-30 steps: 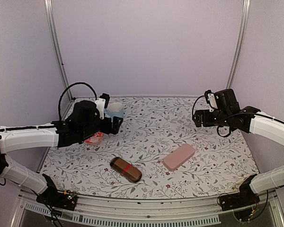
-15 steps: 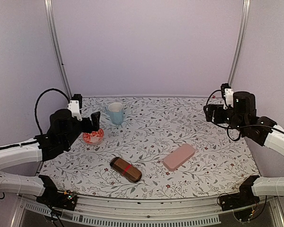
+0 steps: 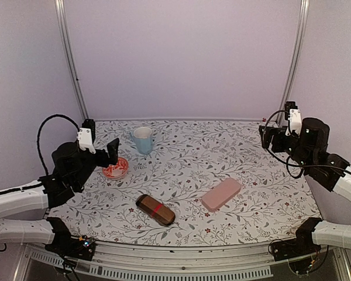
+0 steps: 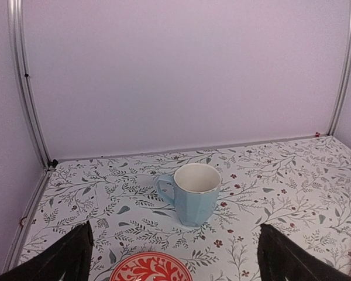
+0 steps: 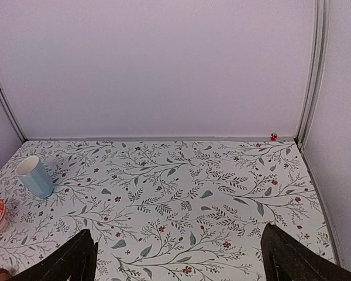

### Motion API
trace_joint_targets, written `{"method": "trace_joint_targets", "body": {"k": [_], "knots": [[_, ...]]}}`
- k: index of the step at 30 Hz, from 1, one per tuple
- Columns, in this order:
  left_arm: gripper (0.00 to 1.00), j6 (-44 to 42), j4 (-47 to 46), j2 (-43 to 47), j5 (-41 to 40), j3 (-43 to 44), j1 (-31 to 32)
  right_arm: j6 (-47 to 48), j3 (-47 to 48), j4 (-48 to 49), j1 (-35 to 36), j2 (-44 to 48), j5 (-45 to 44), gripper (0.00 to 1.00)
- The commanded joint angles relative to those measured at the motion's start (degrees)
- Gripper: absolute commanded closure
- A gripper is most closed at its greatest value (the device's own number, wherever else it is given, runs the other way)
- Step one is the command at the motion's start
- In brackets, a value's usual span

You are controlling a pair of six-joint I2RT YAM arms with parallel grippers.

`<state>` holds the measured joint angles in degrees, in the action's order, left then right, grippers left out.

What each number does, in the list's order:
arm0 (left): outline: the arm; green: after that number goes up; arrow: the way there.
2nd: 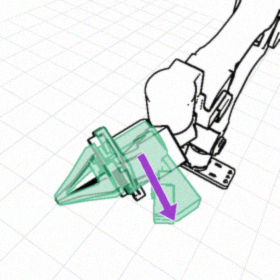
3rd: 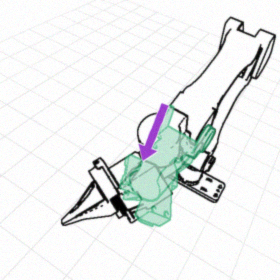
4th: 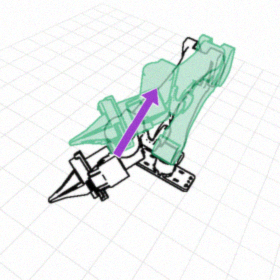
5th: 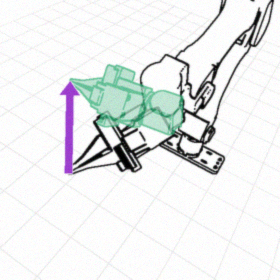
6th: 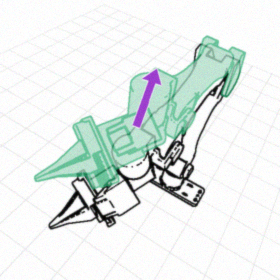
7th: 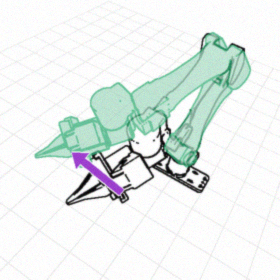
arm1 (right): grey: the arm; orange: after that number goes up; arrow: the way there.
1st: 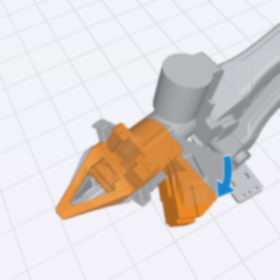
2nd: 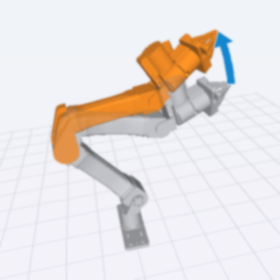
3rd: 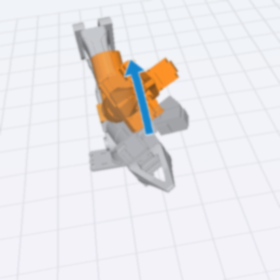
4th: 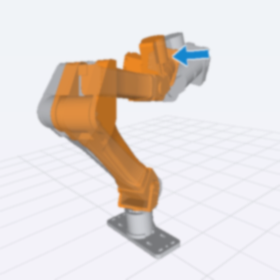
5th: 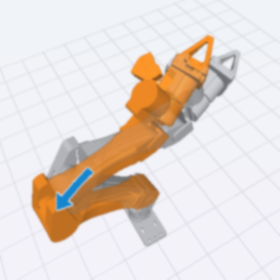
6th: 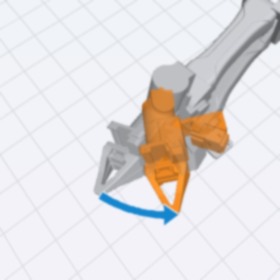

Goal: Organize the sunglasses
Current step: Reset both arms

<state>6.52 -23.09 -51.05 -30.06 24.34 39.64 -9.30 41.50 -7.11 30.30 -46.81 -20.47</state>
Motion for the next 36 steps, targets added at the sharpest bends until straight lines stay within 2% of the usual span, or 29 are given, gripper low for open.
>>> {"method": "trace_joint_targets", "body": {"k": [1,36], "knots": [[0.01,-1.56,-2.36,-0.79,0.55,0.8,-0.61,0.77,-0.66,2.23,-0.29,-0.67,-0.22,0.01],[0.01,-0.68,-2.38,-2.47,1.06,1.25,-0.62,0.43,-1.71,2.87,-0.33,-0.58,-0.62,0.01]]}}
